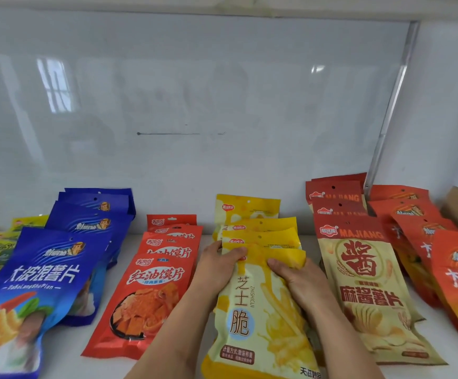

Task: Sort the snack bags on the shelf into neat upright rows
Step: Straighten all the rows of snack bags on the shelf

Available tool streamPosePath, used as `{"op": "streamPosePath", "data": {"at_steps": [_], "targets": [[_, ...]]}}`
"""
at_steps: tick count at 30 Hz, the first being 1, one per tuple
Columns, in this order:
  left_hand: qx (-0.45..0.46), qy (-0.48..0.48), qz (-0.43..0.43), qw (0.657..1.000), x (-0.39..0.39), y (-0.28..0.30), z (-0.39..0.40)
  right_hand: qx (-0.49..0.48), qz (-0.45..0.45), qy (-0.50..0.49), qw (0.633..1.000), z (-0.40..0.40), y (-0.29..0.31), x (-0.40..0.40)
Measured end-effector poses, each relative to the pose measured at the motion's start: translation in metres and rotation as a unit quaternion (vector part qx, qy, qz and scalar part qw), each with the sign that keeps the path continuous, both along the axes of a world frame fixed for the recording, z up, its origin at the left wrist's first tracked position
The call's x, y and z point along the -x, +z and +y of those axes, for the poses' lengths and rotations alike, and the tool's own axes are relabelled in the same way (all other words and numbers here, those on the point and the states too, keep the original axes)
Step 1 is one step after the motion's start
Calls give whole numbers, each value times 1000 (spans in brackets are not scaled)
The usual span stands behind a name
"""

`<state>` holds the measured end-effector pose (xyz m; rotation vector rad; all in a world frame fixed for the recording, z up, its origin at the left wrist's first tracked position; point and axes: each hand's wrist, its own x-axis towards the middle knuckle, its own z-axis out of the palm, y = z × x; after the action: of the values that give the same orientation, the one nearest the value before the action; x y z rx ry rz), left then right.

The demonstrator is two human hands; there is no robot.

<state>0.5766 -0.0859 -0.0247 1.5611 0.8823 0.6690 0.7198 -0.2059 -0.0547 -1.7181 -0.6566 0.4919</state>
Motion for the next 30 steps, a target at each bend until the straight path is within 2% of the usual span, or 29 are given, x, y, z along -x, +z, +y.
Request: {"op": "streamPosePath", "data": {"at_steps": [8,13,22,27,30], "targets": [[15,21,-10,1000,4,-4,-6,-14,-3,4,1000,-4,-1,-1],[-8,46,-10,999,6,3,-8,-7,-20,16,1000,2,-8,-3],[85,6,-19,996,18,9,-11,22,-35,14,999,11,-2,-2],[196,-62,-51,977,29,18,-13,20,-42,6,999,13,-6,-5],[185,-86,-29,978,30,14,-10,32,-63,-4,998,17,-7,-4]]}}
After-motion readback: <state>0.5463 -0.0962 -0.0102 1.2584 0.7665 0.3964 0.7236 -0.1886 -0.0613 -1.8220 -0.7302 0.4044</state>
